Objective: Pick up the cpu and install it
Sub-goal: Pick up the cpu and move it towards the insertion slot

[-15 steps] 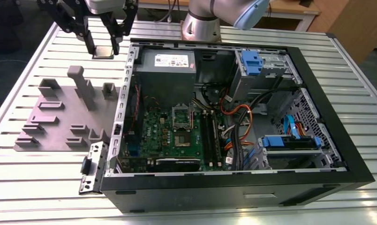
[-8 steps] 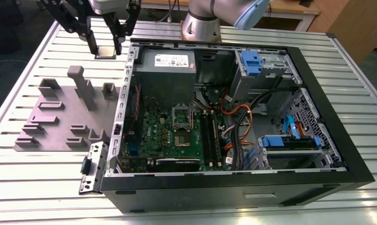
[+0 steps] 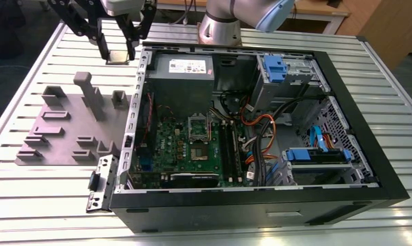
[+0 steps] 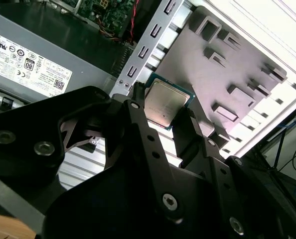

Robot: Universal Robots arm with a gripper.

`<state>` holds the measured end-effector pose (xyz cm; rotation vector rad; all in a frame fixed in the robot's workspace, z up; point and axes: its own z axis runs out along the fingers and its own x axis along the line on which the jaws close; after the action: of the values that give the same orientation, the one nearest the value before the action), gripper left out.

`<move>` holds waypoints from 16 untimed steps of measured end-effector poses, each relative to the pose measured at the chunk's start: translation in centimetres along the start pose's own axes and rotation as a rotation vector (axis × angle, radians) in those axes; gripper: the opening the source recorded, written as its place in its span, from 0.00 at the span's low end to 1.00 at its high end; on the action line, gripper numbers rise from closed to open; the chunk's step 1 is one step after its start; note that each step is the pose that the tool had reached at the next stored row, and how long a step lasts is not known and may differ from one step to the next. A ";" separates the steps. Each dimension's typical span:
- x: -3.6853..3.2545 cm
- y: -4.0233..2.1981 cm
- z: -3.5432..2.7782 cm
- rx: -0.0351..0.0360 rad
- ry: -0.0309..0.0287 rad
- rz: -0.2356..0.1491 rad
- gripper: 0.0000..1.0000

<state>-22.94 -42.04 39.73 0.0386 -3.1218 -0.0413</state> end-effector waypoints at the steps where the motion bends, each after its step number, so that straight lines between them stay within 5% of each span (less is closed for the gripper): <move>1: -0.04 0.00 0.00 0.0000 0.0000 0.000 0.47; 16: -0.80 -0.02 -0.02 0.0000 0.0000 0.000 0.47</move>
<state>-22.14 -42.04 39.73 0.0385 -3.1218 -0.0413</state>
